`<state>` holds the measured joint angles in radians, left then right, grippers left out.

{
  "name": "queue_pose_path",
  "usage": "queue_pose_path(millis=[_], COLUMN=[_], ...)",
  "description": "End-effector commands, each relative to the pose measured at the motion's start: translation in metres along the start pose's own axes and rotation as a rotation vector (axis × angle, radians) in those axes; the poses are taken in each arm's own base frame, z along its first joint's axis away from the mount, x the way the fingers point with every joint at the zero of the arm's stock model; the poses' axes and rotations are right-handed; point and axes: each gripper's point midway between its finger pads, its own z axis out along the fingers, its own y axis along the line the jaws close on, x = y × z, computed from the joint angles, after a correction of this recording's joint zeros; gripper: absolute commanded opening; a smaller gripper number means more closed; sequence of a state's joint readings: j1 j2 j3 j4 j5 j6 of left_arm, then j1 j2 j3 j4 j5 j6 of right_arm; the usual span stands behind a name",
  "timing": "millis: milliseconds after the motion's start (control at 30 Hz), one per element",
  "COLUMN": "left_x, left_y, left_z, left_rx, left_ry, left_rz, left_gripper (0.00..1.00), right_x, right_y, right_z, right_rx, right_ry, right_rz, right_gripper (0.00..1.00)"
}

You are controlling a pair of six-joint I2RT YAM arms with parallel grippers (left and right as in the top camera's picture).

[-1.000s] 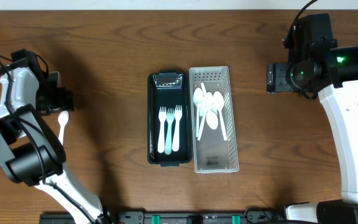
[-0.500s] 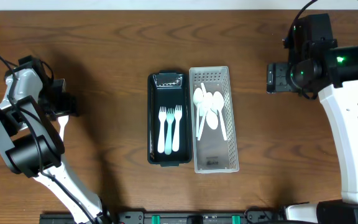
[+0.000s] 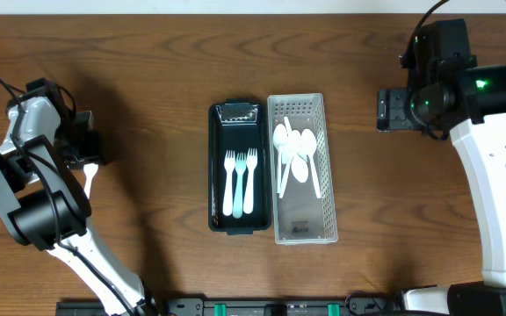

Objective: Pack container
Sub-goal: 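Move the left gripper over the white spoon and grasp it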

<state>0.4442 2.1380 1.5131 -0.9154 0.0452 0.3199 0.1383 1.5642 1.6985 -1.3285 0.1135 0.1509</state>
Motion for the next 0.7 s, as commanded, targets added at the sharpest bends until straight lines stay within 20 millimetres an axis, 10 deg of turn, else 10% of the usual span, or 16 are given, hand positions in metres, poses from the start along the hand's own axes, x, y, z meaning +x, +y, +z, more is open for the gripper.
queue_pose_path(millis=[0,667], left_x=[0.0118,0.0156], left_y=[-0.0005,-0.0014], left_z=[0.0170,0.0167], left_rx=[0.011,0.015], left_ry=[0.056,0.072], left_rz=[0.003,0.004], left_gripper=[0.45,0.35], right_x=[0.0016,0.0036], right_y=[-0.0042,-0.0051], right_z=[0.0045,0.0044], right_rx=[0.016,0.021], right_ry=[0.016,0.024], right_rz=[-0.006,-0.020], right_gripper=[0.82,0.82])
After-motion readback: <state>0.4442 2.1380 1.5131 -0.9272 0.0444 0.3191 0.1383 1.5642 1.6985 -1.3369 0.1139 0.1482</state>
